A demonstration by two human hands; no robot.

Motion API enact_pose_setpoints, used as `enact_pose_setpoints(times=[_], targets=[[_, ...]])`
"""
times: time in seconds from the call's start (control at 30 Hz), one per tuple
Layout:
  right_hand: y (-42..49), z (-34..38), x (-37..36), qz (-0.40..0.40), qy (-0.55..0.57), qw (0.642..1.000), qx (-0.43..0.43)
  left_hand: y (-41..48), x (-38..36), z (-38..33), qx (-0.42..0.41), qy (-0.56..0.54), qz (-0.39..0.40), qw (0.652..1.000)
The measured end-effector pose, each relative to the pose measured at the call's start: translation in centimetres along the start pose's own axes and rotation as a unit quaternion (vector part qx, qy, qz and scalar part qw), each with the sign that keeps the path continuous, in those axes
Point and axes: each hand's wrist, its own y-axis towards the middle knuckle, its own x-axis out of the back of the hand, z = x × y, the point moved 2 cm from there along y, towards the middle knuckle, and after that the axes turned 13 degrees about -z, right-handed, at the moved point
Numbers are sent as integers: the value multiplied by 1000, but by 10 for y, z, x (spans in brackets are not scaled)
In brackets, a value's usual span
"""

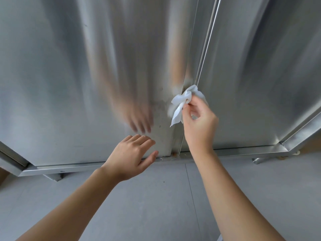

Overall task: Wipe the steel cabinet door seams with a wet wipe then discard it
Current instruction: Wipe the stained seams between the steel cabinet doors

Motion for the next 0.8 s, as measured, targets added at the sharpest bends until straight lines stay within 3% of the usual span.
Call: enact_pose_setpoints(times=[0.37,0.67,0.8], targets=[[-8,-2,-3,5,-34,999,13,9,0,-5,12,-9,-4,1000],[-45,-38,-3,50,-87,992,-81,10,6,-4,25,-12,-10,1000],[-35,-22,-3,11,-55,995,-78,8,9,-5,30,-13,-7,999]])
